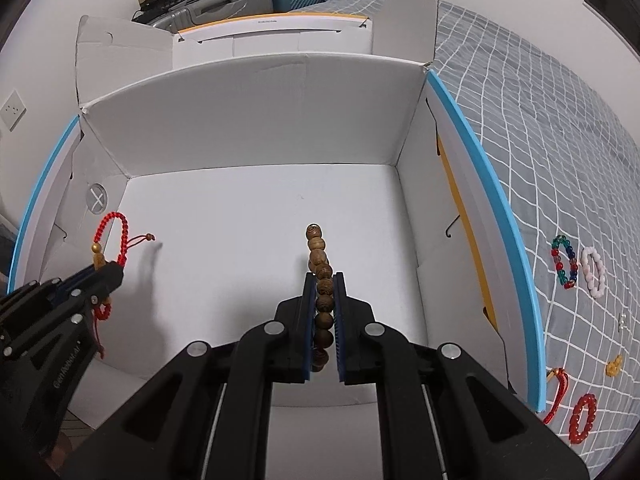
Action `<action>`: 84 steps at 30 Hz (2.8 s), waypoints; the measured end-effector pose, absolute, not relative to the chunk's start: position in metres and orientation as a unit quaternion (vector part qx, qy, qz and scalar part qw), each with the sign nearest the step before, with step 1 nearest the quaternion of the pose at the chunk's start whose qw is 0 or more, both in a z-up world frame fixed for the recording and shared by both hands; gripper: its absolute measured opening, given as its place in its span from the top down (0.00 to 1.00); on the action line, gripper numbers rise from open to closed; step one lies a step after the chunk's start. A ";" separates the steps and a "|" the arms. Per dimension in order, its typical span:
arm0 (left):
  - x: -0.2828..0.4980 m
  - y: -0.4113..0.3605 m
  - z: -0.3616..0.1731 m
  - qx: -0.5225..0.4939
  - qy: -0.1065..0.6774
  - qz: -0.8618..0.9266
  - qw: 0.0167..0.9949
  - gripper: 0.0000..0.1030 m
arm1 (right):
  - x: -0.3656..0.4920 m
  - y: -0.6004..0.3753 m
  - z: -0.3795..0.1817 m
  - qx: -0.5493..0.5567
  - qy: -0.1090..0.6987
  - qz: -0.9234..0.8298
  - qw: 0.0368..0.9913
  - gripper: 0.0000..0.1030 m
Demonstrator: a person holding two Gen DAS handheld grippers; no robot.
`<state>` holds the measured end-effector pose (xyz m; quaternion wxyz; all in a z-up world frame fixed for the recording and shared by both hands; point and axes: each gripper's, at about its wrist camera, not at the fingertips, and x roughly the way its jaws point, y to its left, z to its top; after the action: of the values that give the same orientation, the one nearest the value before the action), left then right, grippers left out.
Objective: Organize jewelry
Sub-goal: 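Open both tools to drop the bracelets into the box, then move both tools back over the remaining bracelets on the bed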
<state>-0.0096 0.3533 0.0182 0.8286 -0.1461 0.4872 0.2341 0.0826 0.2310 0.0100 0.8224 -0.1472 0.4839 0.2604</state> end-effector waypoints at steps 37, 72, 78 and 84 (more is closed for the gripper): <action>-0.030 0.325 0.071 -0.124 0.405 0.260 0.868 0.05 | 0.070 0.180 0.072 -0.116 0.395 0.237 0.880 0.08; 0.050 0.085 0.084 -0.034 0.392 0.069 0.917 0.06 | 0.099 -0.098 0.082 -0.038 0.390 0.065 0.918 0.07; 0.071 0.042 0.061 -0.015 0.400 0.029 0.916 0.06 | 0.116 -0.148 0.059 -0.024 0.395 0.020 0.918 0.07; 0.093 0.022 0.023 -0.014 0.428 0.011 0.904 0.06 | 0.138 -0.184 0.025 -0.013 0.417 -0.008 0.909 0.07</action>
<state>0.0927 0.0225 0.0232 0.9036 -0.0139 0.4279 0.0111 0.1378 -0.1837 0.0246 0.9086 -0.0132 0.4174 -0.0075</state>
